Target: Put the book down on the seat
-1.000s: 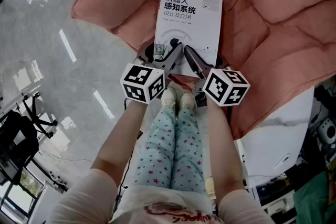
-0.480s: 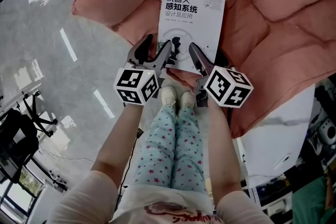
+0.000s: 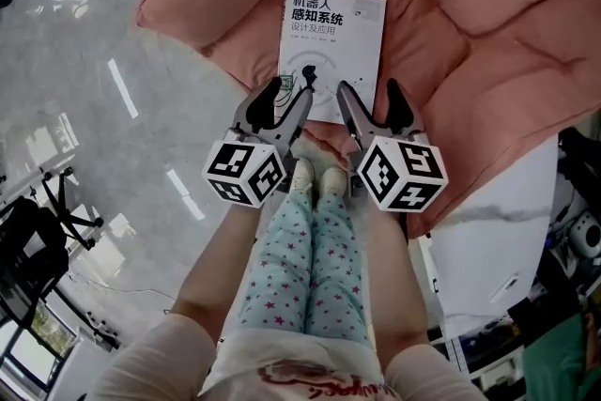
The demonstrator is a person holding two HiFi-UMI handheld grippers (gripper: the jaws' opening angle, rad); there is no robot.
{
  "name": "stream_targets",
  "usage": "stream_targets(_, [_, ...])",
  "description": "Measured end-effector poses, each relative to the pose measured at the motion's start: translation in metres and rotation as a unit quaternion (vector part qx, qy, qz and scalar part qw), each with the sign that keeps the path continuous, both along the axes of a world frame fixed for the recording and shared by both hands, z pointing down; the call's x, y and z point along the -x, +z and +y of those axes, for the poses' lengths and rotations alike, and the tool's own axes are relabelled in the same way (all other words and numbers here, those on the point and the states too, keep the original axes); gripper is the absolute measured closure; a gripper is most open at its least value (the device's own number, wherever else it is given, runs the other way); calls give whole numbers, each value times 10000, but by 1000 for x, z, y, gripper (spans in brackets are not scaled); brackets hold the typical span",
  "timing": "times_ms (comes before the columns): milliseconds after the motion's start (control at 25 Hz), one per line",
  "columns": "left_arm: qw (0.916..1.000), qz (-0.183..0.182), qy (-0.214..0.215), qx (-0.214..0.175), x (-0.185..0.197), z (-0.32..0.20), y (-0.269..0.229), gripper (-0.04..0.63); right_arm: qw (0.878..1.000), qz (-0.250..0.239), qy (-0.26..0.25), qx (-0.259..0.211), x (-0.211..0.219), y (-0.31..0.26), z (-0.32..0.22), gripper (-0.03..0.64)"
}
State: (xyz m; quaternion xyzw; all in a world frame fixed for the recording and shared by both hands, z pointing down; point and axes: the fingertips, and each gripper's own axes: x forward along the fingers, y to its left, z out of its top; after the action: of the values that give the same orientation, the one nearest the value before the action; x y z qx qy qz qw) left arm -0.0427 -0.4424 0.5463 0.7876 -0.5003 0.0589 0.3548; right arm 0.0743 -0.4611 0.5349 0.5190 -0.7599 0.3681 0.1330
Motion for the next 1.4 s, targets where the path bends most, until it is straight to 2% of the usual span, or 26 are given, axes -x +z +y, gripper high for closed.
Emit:
stream_targets(160, [9977,609,-60,-280,-13,10,-46,387,9985,74,-328,-423,3,-38,9,271])
stream_targets(200, [9968,704,-63,-362,-16,12,-57,409,9978,189,-332,-543,0,-48,11,308])
stream_targets(240, [9960,766,-56,-453,-19,13,-69,445,9969,326,-278,-659,-4,-57,12,418])
stream_targets(280, [9952,812,-47,-543,-22,16,-80,490,9959,439,-214,-768,-8,-67,15,568])
stream_targets(320, [9944,855,-45,-617,-24,19,-90,518,9949,487,-190,-865,-10,-77,19,588])
stream_targets(440, [9934,898,-11,-718,-33,32,-120,563,9931,340,-298,-1086,-10,-111,34,592])
stream_targets(520, [9941,771,161,-746,-42,39,-138,591,9914,213,-370,-1236,-11,-137,42,602])
stream_targets(640, [9937,533,510,-846,-55,51,-166,592,9879,136,-540,-1450,-10,-176,54,613])
stream_targets(840, [9893,802,595,-1067,-67,77,-241,592,9825,150,-854,-1649,-19,-240,88,615])
stream_targets(1000, [9837,867,653,-1436,-75,104,-311,592,9740,-625,-1122,-1868,-12,-308,115,617])
stream_targets(1040, [9829,884,682,-1465,-78,112,-325,592,9705,-659,-1213,-1974,-10,-325,121,617])
stream_targets(1200, [9810,1037,707,-1481,-90,137,-363,592,9556,-378,-1574,-2462,-12,-381,148,617])
stream_targets(1400, [9742,976,666,-1923,-90,148,-409,592,9425,-284,-1790,-2807,-10,-417,162,617])
